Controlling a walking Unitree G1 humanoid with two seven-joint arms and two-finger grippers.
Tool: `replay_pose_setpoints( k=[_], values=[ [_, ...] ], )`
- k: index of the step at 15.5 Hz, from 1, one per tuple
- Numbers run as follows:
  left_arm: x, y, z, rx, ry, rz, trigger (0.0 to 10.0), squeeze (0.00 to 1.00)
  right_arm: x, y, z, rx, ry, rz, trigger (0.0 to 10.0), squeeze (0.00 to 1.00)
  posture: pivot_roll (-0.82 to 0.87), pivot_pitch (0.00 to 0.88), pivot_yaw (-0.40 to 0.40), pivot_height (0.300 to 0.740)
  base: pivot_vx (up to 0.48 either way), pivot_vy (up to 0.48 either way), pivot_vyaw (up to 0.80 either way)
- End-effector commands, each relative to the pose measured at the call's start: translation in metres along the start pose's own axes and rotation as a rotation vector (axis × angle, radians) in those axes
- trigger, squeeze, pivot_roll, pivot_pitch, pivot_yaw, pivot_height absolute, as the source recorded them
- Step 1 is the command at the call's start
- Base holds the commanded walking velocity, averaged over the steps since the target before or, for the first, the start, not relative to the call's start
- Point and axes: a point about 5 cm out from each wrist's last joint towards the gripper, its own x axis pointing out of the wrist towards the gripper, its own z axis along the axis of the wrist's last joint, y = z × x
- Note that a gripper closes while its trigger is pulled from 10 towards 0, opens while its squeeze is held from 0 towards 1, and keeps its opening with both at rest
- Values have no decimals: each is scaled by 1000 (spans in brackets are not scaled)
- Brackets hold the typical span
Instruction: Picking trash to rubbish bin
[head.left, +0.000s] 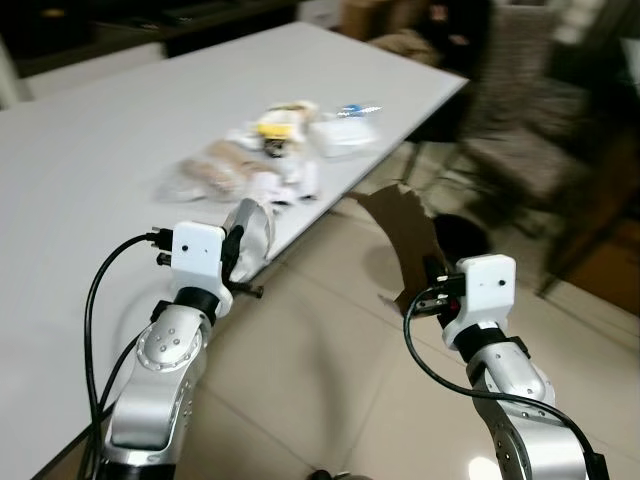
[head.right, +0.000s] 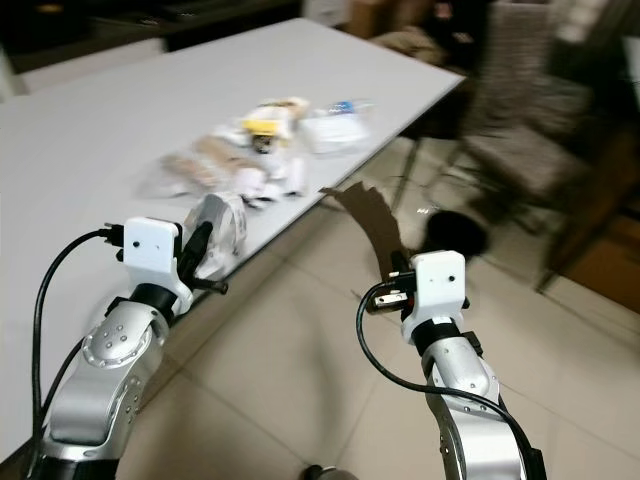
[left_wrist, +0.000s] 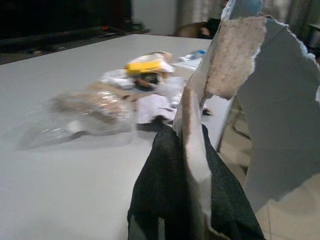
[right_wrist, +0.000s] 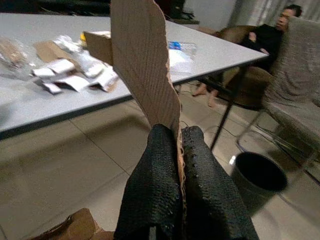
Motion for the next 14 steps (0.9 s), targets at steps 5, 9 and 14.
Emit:
replay_pose_setpoints(
  k=[5,9,14],
  values=[
    [-7,-12,2,76,-30,-72,10000,0,-7,-5,-22,16,88,-37,10000,0,-67,0,-91,740,0,0,-800],
    [-7,-17,-3,93,-21,-115,10000,0,-10,-5,-26,16,99,-55,10000,0,-76,0,-70,740,0,0,-800],
    [-6,-26,-5,86,-20,-180,10000,0,-12,-7,-25,16,96,-52,10000,0,-100,0,-47,740,0,0,-800]
  ],
)
